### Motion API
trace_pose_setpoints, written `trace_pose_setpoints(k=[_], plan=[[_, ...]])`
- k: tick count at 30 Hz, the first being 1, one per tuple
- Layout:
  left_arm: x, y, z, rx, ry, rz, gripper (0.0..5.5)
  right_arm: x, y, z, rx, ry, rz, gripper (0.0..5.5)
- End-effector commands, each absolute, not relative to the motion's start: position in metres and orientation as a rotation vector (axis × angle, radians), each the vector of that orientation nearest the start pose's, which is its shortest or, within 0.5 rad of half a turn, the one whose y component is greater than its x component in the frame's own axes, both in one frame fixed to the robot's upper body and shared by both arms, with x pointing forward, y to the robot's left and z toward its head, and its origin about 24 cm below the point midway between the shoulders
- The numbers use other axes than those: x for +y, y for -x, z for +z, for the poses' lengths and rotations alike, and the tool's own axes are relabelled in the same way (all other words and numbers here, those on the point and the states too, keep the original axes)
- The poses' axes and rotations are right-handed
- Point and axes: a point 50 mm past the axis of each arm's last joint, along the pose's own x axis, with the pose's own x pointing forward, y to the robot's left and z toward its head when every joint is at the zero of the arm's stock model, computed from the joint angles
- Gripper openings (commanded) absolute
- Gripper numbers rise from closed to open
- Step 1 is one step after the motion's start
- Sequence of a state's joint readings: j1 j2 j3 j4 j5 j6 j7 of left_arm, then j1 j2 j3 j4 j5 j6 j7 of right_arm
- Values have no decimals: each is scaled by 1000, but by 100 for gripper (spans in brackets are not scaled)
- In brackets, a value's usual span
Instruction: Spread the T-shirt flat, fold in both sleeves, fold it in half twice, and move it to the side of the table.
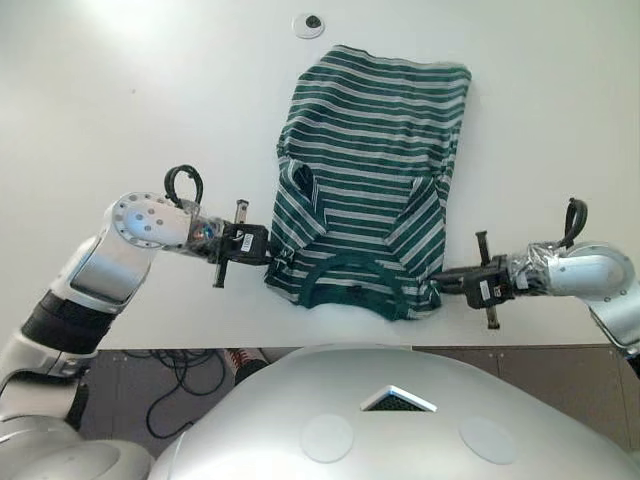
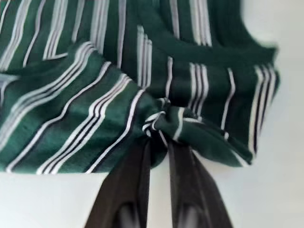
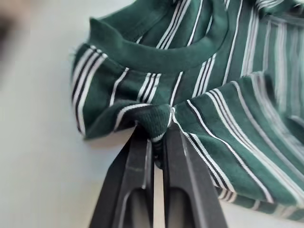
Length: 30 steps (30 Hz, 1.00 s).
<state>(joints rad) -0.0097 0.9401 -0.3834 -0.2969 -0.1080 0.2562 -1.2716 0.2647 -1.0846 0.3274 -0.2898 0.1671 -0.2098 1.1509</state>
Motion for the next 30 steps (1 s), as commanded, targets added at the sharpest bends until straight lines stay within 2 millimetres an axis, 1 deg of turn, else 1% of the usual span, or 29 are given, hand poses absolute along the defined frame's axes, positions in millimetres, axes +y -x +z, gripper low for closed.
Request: trace_pose_setpoints(k=[1, 2, 4, 6, 8, 10, 12, 15, 16, 18, 20, 23, 26, 30], plan=[[197, -165, 57, 838, -438, -1566, 0, -200, -137, 71, 544, 556, 1648, 1], [196, -164, 60, 840, -395, -1556, 0, -199, -140, 75, 548, 531, 1625, 1], [193, -168, 69, 814, -295, -1518, 0, -197, -150, 85, 543, 452, 1545, 1], [189, -176, 88, 751, -146, -1498, 0, -195, -158, 97, 538, 382, 1488, 0], [187, -194, 105, 669, -31, -1431, 0, -195, -168, 109, 518, 295, 1427, 0], [188, -220, 117, 606, 69, -1307, 0, -200, -188, 114, 487, 186, 1313, 0], [187, -241, 123, 575, 147, -1205, 0, -208, -207, 113, 451, 69, 1205, 0], [183, -266, 127, 541, 211, -1101, 0, -222, -232, 114, 400, -82, 1073, 0], [180, -275, 128, 527, 223, -1070, 0, -226, -241, 114, 386, -110, 1025, 0], [170, -297, 129, 503, 241, -1017, 0, -233, -264, 107, 367, -133, 894, 0], [162, -314, 128, 494, 263, -977, 0, -236, -280, 101, 357, -158, 809, 0], [161, -339, 122, 498, 291, -866, 0, -235, -301, 98, 339, -187, 732, 0], [165, -356, 112, 512, 319, -777, 0, -236, -319, 91, 341, -189, 640, 0], [165, -370, 97, 536, 325, -707, 0, -236, -335, 84, 343, -232, 554, 0]])
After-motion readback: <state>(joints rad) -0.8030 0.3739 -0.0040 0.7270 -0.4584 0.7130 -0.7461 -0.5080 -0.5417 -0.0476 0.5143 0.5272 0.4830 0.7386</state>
